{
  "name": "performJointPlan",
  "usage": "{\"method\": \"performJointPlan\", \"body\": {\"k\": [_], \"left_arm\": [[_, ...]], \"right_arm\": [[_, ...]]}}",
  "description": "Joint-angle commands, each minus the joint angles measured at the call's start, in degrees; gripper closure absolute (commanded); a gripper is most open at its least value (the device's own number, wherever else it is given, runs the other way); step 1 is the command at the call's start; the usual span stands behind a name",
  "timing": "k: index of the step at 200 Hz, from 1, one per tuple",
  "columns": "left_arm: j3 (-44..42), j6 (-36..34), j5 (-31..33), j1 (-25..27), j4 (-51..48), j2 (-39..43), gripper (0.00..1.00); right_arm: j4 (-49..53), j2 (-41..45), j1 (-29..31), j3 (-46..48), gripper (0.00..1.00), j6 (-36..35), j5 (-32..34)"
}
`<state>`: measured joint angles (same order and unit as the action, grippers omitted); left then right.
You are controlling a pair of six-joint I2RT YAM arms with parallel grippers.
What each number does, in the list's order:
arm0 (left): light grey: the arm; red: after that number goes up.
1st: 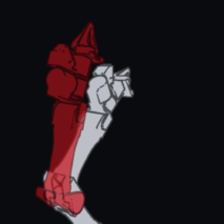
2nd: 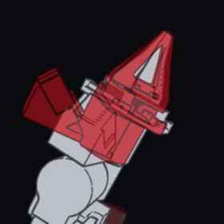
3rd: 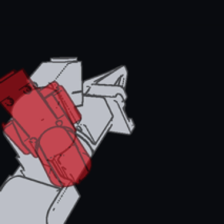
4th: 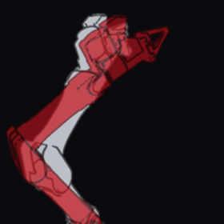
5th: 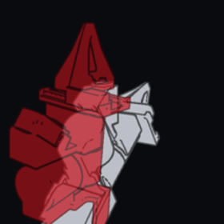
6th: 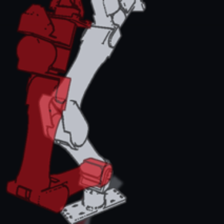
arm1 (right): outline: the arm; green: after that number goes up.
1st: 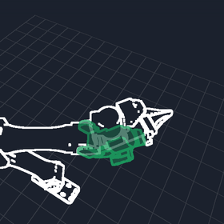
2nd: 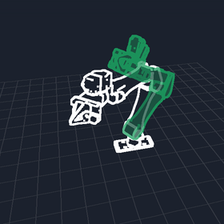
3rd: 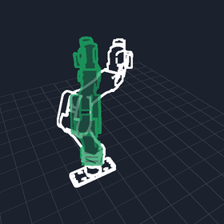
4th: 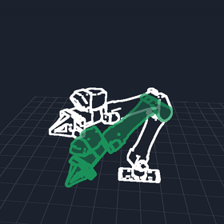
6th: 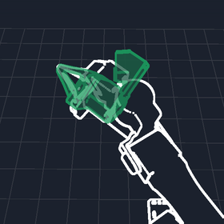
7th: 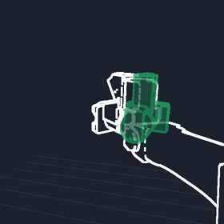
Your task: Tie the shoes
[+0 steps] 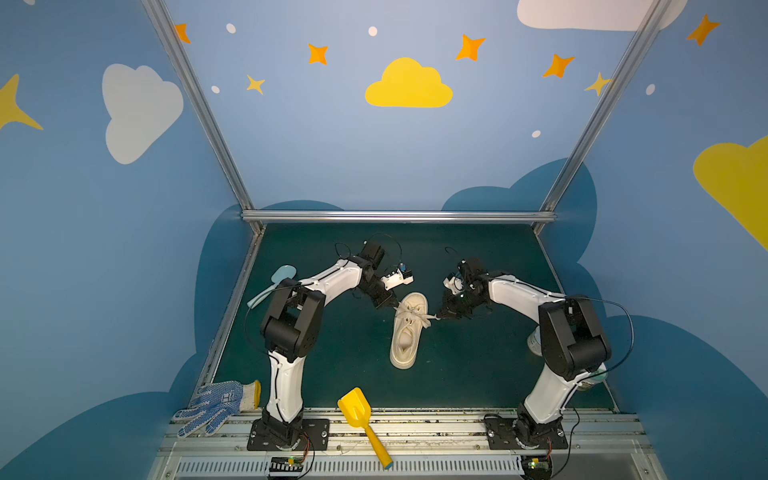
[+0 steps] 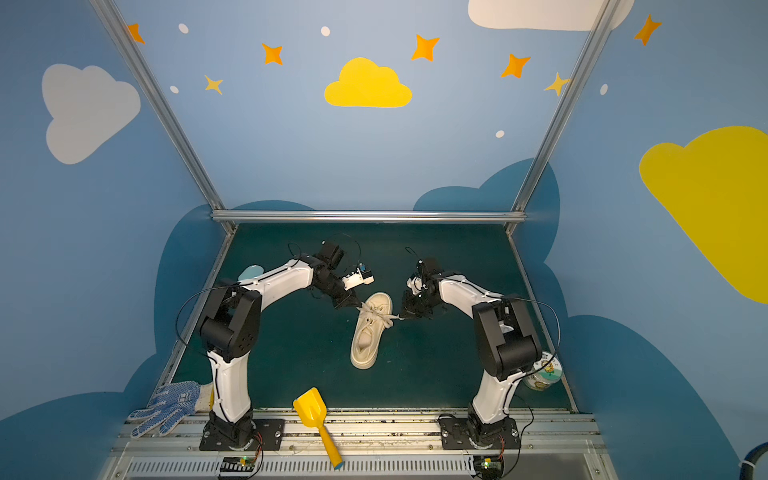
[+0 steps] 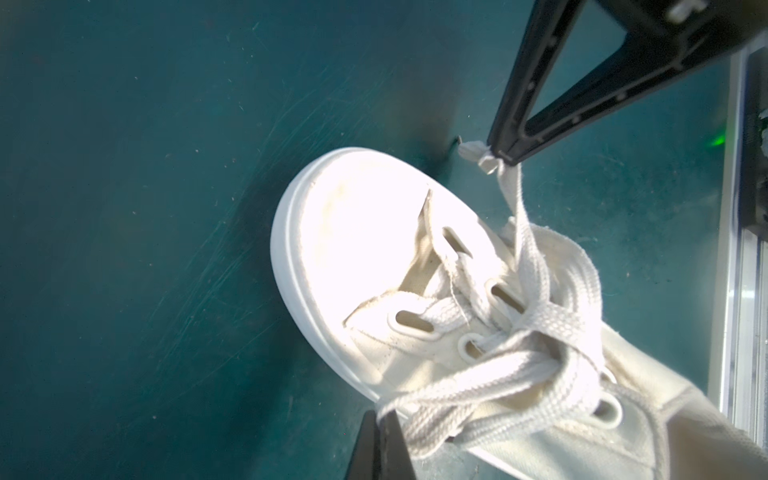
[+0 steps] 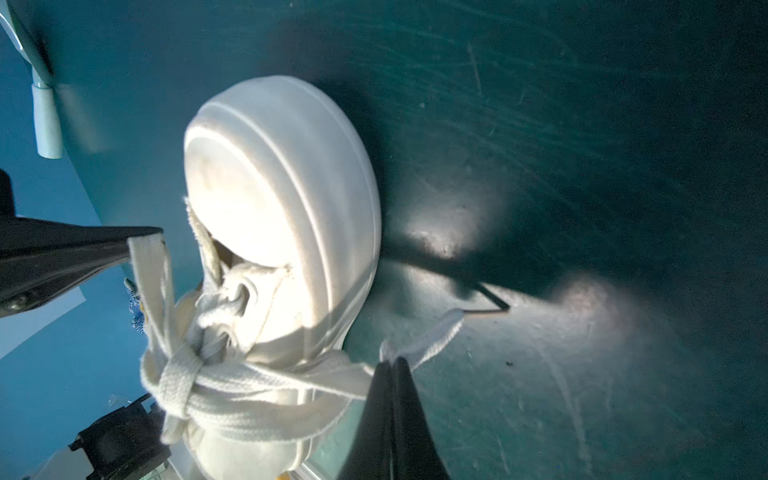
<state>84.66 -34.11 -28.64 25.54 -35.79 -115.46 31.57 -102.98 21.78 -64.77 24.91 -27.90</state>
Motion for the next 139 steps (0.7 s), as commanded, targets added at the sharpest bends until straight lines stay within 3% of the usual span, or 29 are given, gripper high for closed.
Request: {"method": "performJointPlan", "body": {"k": [1,18,46,70,118,139], "left_arm": [[1.5,0.3,-1.4,-0.8,0.6,-0.7,0.97],[1.4,-0.2,-3.2,-0.8,0.5,-0.4,0.97],[1.0,2.8,-6.5,-0.7,1.3,0.9,0.97],[-1.1,4.3,-7.1,-0.6,3.3,2.3,0.96],[-1.7,4.4,-6.7,-0.7,3.0,2.1,0.95],[-1.2,4.5,-6.7,-0.7,2.4,1.4,0.95]], "right_arm": [[2.0,-1.4,-0.3,-2.0,1.00,-2.3,-2.1],[1.8,-1.2,-0.4,-2.6,1.00,-3.1,-5.2],[2.1,1.2,-0.6,-2.3,0.75,-2.5,-9.7],[3.4,3.7,-1.2,-0.8,0.63,-3.2,-9.2],[4.0,9.0,-2.5,1.6,0.58,-7.8,-7.9],[5.2,10.8,-3.7,3.0,0.56,-6.2,-3.7]]}}
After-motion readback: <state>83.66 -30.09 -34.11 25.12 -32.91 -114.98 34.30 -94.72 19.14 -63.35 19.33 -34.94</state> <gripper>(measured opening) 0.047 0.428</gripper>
